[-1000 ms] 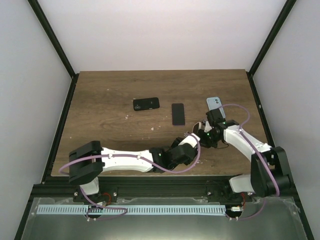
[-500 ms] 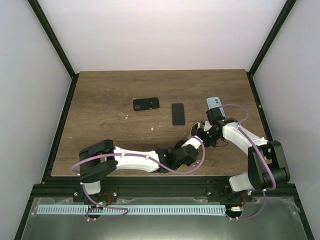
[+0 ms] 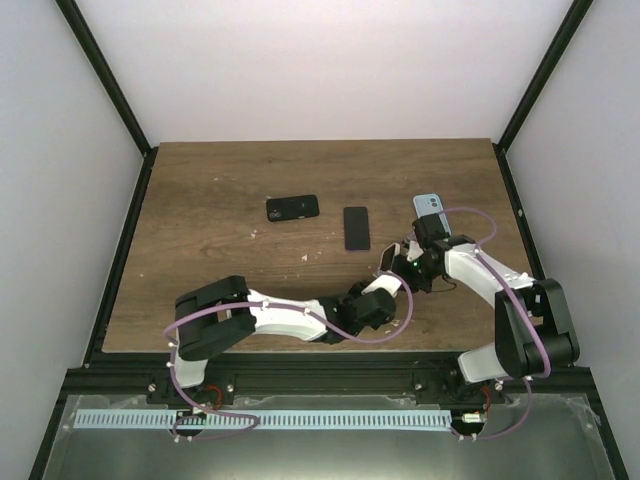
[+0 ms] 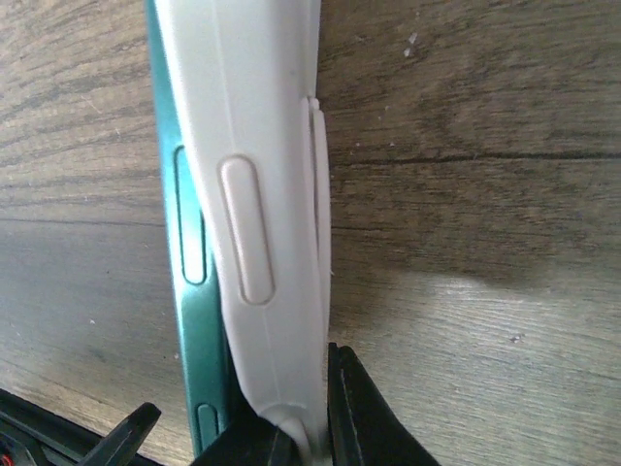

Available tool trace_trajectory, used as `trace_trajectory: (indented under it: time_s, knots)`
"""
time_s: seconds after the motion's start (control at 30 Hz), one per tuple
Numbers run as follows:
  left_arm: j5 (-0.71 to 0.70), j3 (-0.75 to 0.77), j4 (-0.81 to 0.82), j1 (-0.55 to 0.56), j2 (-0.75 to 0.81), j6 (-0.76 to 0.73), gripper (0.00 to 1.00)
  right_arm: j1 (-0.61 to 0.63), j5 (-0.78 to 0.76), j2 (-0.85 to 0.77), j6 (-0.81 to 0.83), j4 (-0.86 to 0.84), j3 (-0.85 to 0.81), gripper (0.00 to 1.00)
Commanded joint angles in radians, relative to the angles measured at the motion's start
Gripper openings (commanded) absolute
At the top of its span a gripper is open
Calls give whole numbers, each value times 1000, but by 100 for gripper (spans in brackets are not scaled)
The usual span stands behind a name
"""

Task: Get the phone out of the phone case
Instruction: Remove the phone case from the phone.

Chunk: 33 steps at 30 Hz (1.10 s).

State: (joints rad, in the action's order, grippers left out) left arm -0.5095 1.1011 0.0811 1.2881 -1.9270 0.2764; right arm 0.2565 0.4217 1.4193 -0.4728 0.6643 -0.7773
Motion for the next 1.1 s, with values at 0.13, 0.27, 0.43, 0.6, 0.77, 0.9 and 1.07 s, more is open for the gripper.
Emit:
trace_trajectory:
  time_s: [0.13, 0.27, 0.43, 0.6, 0.77, 0.9, 1.07]
  knots:
    - [-132, 29, 27, -7, -44, -61, 41, -5, 86, -8, 9, -15, -25, 1]
    - [-166, 54, 49, -9, -69, -129, 41, -6, 136, -5, 22, -6, -19, 1]
    - [-192, 80, 85, -9, -100, -201, 41, -6, 172, -19, 38, 5, -16, 1]
    - [-190, 93, 100, -13, -117, -239, 28, -5, 191, -30, 49, 9, -12, 1]
    - [-206, 72, 122, -15, -105, -250, 22, -6, 204, -33, 51, 8, -16, 1]
    - [-217, 49, 127, -14, -83, -246, 18, -6, 197, -40, 51, 4, -16, 1]
    - [-226, 18, 138, -15, -58, -245, 14, -6, 198, -46, 48, -3, -9, 1]
